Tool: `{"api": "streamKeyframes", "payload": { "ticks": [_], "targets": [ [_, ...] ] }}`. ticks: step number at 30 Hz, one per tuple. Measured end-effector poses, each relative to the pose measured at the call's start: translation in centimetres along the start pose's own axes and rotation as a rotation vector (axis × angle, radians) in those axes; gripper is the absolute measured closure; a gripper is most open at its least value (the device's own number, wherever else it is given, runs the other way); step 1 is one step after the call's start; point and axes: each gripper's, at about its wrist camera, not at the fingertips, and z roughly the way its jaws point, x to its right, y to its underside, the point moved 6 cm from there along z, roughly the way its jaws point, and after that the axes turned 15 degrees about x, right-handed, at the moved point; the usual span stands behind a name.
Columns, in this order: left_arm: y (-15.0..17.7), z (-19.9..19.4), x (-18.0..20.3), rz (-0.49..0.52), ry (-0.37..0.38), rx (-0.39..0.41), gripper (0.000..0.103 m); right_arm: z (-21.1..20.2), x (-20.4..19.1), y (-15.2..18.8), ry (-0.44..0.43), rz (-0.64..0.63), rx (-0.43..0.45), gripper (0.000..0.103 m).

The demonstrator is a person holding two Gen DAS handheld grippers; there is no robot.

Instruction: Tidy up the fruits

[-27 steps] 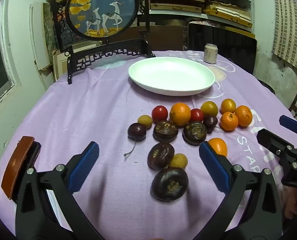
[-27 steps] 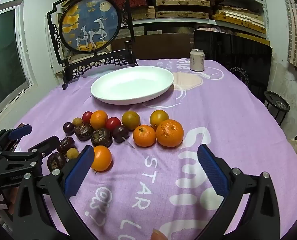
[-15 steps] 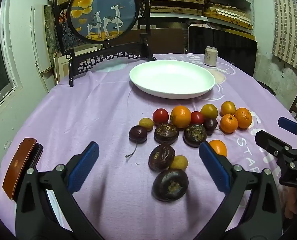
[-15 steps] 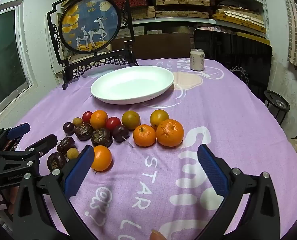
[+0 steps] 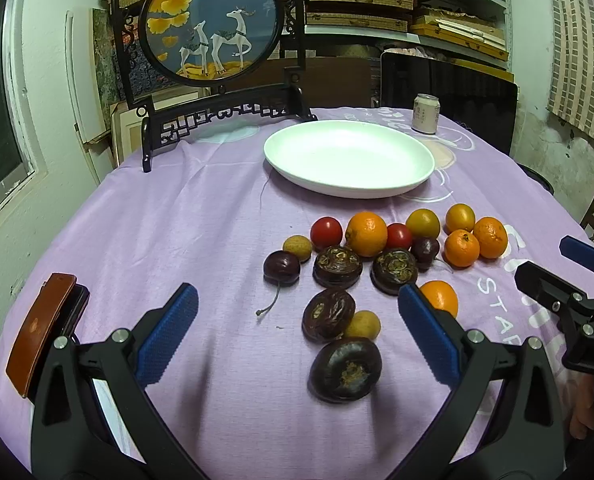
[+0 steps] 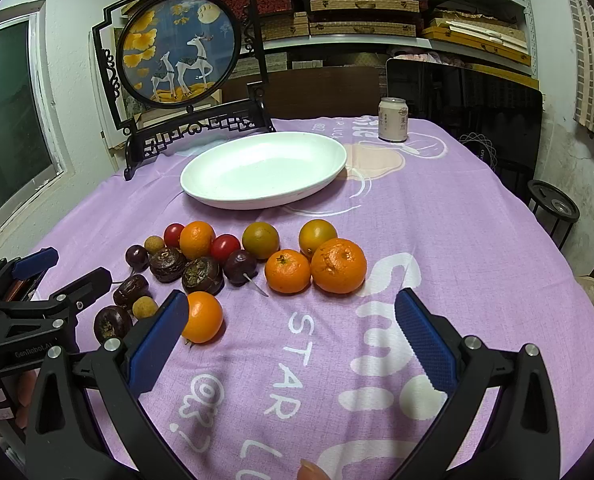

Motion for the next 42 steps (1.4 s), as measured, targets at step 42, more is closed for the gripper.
{"api": "streamKeyframes", "payload": {
  "ticks": [42],
  "targets": [
    [0.49,0.20,-0.08,-0.003,0.000,-0.008,0.002,-0.03,0.14,-0.10,-0.001,0.004,0.001,0.001]
  ]
}}
